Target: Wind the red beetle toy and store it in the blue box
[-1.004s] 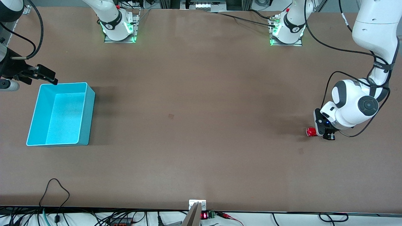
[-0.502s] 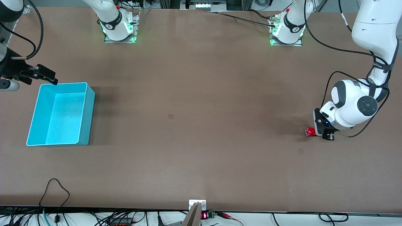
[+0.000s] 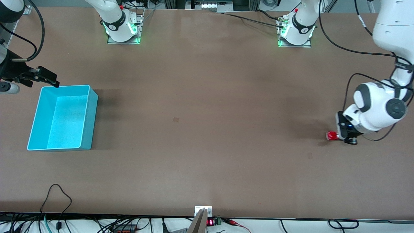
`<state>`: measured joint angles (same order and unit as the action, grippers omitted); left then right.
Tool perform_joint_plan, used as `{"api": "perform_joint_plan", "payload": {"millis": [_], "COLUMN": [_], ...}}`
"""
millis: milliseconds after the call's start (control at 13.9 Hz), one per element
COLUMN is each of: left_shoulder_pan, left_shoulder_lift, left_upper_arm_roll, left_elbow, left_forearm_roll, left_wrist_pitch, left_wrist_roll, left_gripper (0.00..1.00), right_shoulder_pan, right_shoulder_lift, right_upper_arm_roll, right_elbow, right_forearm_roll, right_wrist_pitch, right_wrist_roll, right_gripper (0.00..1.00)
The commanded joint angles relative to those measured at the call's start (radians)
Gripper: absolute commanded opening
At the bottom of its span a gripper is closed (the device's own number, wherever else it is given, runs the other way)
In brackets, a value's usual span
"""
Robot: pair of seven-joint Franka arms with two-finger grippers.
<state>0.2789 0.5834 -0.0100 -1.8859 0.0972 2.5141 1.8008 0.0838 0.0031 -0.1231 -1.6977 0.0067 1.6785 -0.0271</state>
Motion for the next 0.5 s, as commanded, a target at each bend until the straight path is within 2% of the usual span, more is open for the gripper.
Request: {"api": "perform_joint_plan", "payload": {"millis": [0, 287, 359, 430], "left_shoulder_pan": [0.066, 0.072, 0.074, 0.075], "left_shoulder_lift": [0.098, 0.096, 0.093, 0.089], "left_upper_arm_roll": [-0.008, -0.008, -0.010, -0.011], "left_elbow": [0.071, 0.073, 0.074, 0.077], "left_forearm_roll": [0.006, -0.002, -0.007, -0.008], "left_wrist_pitch": [0.002, 0.000, 0.000, 0.002], "left_wrist_roll": [0.096, 0.101, 0.100, 0.103], "left_gripper": [0.20, 0.22, 0.43, 0.92], "right_shoulder_pan": [0.002, 0.002, 0.002, 0.002], "right_shoulder_lift": [0.008, 0.008, 0.008, 0.008], "right_upper_arm_roll": [-0.001, -0.001, -0.001, -0.001], "right_elbow": [0.023, 0.023, 0.023, 0.023], "right_forearm_roll": [-0.010, -0.010, -0.010, -0.010], "right_wrist_pitch": [-0.006, -0.006, -0.006, -0.008], "right_wrist_roll": [0.003, 0.003, 0.003, 0.003], "right_gripper": [1.00, 1.00, 1.00, 1.00]}}
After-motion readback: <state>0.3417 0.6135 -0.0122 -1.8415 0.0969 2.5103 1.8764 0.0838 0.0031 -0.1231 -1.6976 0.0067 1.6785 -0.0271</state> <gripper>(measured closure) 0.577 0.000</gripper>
